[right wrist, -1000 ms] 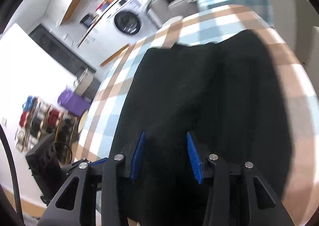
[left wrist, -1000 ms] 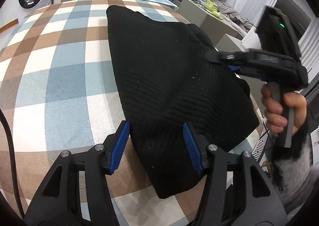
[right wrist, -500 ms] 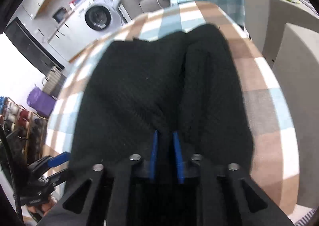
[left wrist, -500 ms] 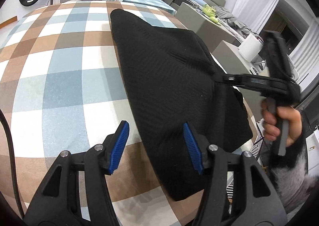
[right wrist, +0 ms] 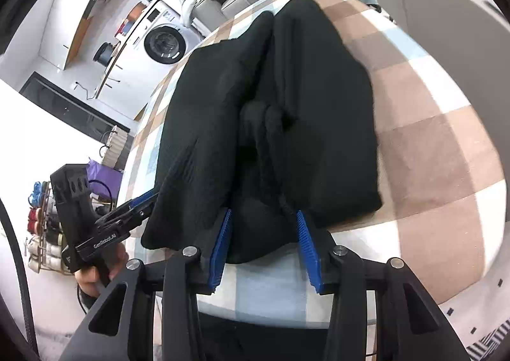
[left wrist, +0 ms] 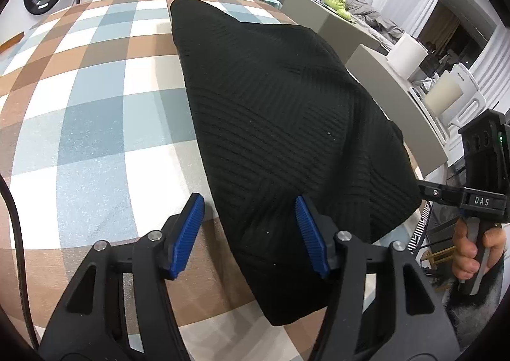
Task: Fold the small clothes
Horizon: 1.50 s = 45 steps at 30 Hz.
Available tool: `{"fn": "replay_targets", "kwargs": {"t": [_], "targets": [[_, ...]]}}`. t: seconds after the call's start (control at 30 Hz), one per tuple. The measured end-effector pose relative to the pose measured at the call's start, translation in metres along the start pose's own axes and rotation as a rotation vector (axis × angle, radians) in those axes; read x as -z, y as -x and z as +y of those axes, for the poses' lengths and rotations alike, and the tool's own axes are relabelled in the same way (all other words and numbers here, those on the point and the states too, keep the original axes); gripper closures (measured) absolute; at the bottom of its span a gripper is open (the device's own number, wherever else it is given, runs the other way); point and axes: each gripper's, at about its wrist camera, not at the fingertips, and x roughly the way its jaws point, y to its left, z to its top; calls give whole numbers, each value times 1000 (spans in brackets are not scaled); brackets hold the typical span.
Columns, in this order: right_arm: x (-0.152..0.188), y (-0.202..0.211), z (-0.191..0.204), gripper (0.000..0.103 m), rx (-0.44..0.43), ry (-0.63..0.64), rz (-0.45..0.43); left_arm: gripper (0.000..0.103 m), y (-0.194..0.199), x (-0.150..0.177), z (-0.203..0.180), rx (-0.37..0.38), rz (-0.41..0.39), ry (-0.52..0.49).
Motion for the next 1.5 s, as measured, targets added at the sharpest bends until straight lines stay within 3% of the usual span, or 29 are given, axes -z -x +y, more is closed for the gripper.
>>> {"fn": "replay_targets", "kwargs": {"t": [0.03, 0.1, 0.13, 0.27, 0.33, 0.43, 0.57, 0.7, 0.87, 0.97, 1.1, 1.13, 1.2, 1.23, 1.27, 1.4, 1.5], "targets": [[1, 0, 2, 62, 10, 13, -9, 45, -1, 0, 0, 1, -1, -6], [4, -3, 6, 86, 29, 39, -3, 45, -1, 0, -1, -1, 1, -14], [5, -4, 9, 90, 38, 51, 4, 44, -1, -1, -1, -4, 3, -18], [10, 14, 12, 93, 74, 65, -19, 41, -1, -2, 0, -15, 5, -32], [13, 13, 6, 93, 132, 67, 6, 37, -1, -2, -1, -7, 8, -44], [8, 11, 12, 87, 160, 126, 27, 37, -1, -1, -3, -25, 6, -58], [-27, 30, 22, 58, 139, 174, -90, 37, 5, -3, 2, 0, -6, -25], [-97, 13, 15, 58, 133, 148, -160, 37, 15, -9, 8, 9, -37, 3], [-168, -46, 2, 54, 76, 105, -74, 37, 28, -16, 18, -3, -77, 28], [-187, -70, -4, 54, 134, 101, -51, 37, 31, -19, 24, -15, -83, 46], [-196, -70, -15, 53, 52, 57, -63, 37, 30, -22, 29, -19, -83, 58], [-197, -70, -15, 54, 53, 64, -69, 37, 30, -23, 29, -18, -83, 60], [-198, -77, -9, 72, 99, 109, -67, 37, 28, -27, 30, -13, -86, 68], [-198, -79, -8, 91, 106, 119, -63, 37, 28, -29, 30, -11, -91, 70], [-197, -77, -4, 96, 81, 129, -55, 37, 29, -31, 29, -8, -97, 72], [-203, -37, 46, 97, 74, 318, -207, 37, 34, -39, 24, 2, -124, 62], [-220, -37, 62, 97, 104, 381, -212, 37, 32, -45, 20, -2, -135, 59]]}}
